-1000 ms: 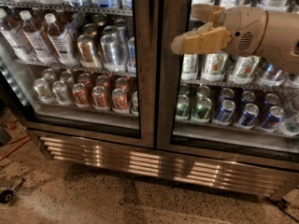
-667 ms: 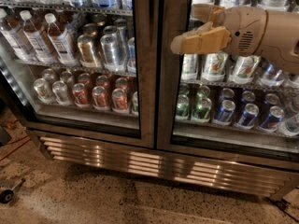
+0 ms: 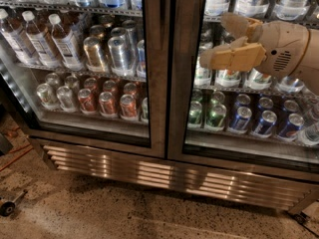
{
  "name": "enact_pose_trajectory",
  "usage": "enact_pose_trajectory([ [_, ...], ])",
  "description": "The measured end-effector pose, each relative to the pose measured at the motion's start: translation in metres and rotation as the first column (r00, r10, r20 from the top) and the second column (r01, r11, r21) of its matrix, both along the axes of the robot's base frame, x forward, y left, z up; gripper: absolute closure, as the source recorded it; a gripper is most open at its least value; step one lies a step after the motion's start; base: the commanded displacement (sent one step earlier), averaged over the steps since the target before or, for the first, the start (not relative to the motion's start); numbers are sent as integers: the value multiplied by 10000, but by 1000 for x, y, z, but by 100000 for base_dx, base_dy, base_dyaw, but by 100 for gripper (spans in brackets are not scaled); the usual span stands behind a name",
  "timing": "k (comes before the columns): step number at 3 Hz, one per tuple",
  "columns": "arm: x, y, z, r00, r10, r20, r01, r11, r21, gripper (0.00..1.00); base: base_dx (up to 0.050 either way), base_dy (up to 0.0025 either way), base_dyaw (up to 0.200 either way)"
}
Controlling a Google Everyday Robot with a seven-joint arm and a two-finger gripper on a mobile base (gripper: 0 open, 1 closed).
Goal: Open right fridge door
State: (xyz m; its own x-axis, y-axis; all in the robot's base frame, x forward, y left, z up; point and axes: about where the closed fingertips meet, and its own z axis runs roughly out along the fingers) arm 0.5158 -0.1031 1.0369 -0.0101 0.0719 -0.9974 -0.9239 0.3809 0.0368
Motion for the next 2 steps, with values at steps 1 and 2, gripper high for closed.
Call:
enact_pose_trajectory([
  [1,0,0,0,10000,3,1,-3,10000,-1,0,0,0,19805],
  [2,0,0,0,10000,4,1,-4,10000,-1,0,0,0,0],
])
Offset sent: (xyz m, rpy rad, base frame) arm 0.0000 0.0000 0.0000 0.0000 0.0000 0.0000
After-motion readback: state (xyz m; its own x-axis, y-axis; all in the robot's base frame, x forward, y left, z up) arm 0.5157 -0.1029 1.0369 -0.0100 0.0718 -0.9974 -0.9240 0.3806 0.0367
